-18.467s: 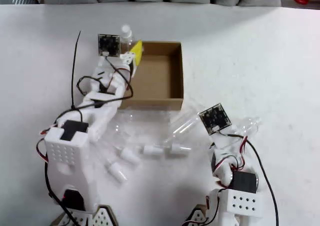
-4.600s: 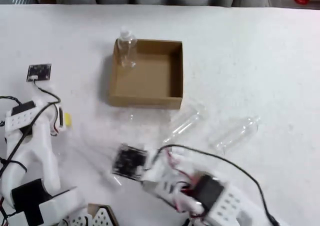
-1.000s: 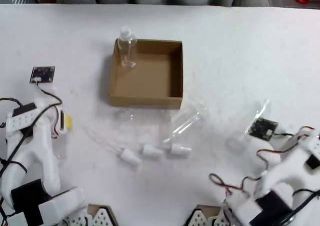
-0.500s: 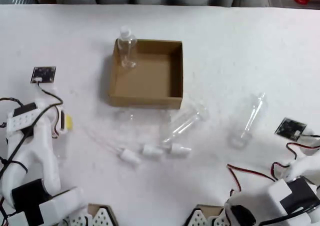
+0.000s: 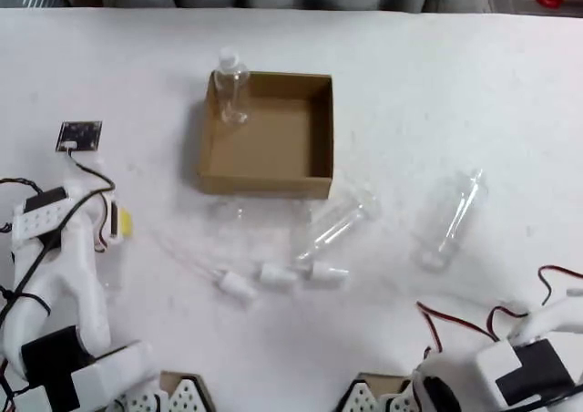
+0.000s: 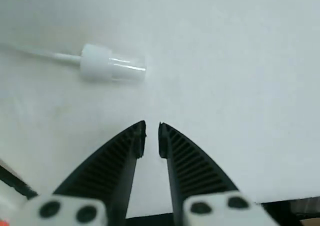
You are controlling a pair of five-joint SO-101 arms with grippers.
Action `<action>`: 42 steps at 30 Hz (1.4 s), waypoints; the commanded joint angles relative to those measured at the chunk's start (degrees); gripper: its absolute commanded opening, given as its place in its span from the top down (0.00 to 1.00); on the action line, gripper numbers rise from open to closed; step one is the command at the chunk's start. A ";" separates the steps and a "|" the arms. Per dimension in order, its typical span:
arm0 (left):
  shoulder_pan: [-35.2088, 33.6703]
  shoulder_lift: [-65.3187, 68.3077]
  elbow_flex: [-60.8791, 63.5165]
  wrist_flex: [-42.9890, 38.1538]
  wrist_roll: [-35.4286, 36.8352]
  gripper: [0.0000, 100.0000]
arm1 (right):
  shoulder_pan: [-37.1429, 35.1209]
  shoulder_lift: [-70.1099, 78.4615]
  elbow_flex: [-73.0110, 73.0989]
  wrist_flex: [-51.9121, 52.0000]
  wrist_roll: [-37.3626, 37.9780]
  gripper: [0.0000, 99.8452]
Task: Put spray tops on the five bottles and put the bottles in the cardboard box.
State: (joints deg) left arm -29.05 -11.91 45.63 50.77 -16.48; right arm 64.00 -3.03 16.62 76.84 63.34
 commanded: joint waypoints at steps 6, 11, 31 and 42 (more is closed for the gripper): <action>0.66 -3.65 0.18 -1.23 -0.70 0.97 | 1.27 -2.77 10.29 -6.90 -2.37 0.98; 0.66 -3.65 0.18 -1.23 -0.70 0.97 | -0.04 -2.51 14.33 -16.22 -9.32 0.98; 0.48 -3.65 0.18 -0.97 -0.79 0.97 | -9.19 11.12 5.71 -25.01 -31.91 0.98; 0.48 -3.65 0.18 -1.14 -0.79 0.97 | -16.22 11.12 -4.22 -8.04 -37.10 0.98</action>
State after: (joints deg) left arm -29.05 -11.91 45.63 50.77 -16.48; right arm 48.53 8.92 16.35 64.79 26.95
